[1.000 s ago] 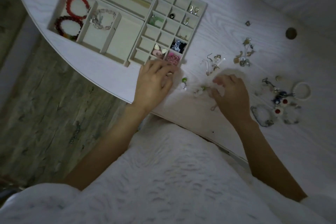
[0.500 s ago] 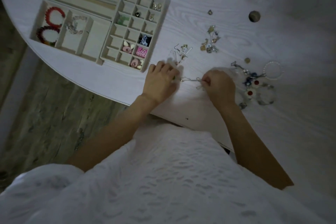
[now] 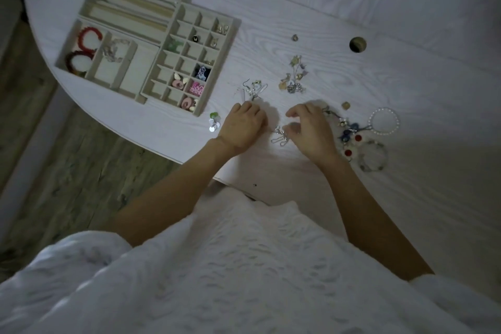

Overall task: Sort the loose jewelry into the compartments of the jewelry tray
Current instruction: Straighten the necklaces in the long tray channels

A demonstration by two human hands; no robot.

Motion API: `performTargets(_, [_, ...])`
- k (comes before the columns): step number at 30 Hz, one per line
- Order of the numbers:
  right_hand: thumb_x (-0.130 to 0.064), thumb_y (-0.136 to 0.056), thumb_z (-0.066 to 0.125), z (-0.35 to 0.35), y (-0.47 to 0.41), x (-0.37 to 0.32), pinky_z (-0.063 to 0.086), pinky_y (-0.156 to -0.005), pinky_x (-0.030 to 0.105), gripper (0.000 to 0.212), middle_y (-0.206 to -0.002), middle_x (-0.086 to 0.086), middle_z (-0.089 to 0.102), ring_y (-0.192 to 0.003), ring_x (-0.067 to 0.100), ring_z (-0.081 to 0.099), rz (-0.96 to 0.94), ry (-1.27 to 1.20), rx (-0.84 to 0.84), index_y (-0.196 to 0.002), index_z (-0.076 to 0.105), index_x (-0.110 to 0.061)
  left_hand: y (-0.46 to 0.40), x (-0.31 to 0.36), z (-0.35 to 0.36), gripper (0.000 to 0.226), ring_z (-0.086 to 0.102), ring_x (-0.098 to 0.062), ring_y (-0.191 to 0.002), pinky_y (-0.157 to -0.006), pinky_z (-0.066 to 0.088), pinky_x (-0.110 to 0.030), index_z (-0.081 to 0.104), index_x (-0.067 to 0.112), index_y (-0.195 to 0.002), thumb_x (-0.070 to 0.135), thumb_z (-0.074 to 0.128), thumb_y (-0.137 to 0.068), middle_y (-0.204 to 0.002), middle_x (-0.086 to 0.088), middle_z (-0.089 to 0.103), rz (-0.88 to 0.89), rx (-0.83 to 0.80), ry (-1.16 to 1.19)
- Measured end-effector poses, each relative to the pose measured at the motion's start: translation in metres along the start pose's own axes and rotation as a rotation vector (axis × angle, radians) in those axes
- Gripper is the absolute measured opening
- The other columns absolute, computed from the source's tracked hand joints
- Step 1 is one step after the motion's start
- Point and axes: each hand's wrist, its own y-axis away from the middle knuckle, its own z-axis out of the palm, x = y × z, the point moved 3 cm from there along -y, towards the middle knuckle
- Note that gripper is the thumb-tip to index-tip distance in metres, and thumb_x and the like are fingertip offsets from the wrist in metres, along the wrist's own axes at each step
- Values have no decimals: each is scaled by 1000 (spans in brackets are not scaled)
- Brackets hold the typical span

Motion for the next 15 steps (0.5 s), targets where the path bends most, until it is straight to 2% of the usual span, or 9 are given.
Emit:
performTargets(2, [-17, -78, 73, 0, -5, -1, 30, -87, 14, 37, -122, 5, 53, -114, 23, 44, -65, -134, -102, -113, 62, -13, 0, -1, -8, 17, 58, -30, -87, -72, 26, -30, 62, 7, -91, 21, 53, -92, -90, -10, 65, -21, 5, 179])
performTargets(4, [-20, -79, 73, 0, -9, -10, 32, -97, 24, 27, -128, -1, 52, -120, 18, 42, -77, -298, -197, -104, 66, -14, 1, -2, -20, 14, 59, -26, -88, -75, 36, -31, 57, 9, -97, 23, 53, -96, -93, -5, 67, -100, -39, 443])
performTargets(6, [-23, -84, 69, -2, -10, -16, 38, -98, 35, 10, -120, -6, 57, -116, 15, 48, -59, -436, -249, -87, 65, -15, 5, -4, -39, 12, 61, -18, -81, -73, 43, -29, 55, 13, -95, 25, 55, -96, -87, 1, 68, -147, 27, 613])
performTargets(7, [-23, -86, 67, -3, -9, -18, 40, -98, 36, 9, -115, -7, 60, -112, 14, 52, -36, -504, -263, -83, 64, -16, 7, -6, -47, 11, 62, -13, -80, -73, 43, -25, 57, 13, -96, 24, 56, -95, -85, 4, 68, -167, 67, 650])
performTargets(9, [-21, -88, 64, -9, -8, -20, 42, -97, 34, 5, -107, -5, 65, -106, 13, 58, 34, -646, -296, -83, 64, -20, 13, -15, -63, 14, 64, -8, -80, -74, 44, -21, 61, 16, -105, 25, 59, -94, -84, 11, 70, -204, 113, 646])
performTargets(11, [-18, -90, 63, -16, -5, -18, 45, -94, 33, 6, -101, 5, 69, -101, 18, 62, 73, -715, -302, -87, 66, -14, 17, -28, -72, 19, 64, -7, -78, -73, 47, -23, 65, 19, -111, 26, 60, -94, -85, 15, 70, -238, 115, 553])
performTargets(13, [-18, -91, 61, -21, -4, -15, 48, -88, 33, 15, -98, 13, 68, -95, 22, 63, 88, -698, -305, -92, 66, -4, 23, -41, -77, 17, 65, -6, -78, -72, 50, -27, 69, 21, -107, 25, 61, -93, -86, 13, 71, -242, 97, 447])
performTargets(15, [-16, -93, 57, -27, 0, -12, 49, -79, 21, 17, -92, 9, 69, -90, 14, 64, 87, -696, -303, -92, 65, -1, 33, -49, -78, 12, 64, -4, -77, -67, 51, -26, 71, 21, -100, 23, 62, -92, -86, 10, 72, -237, 78, 377])
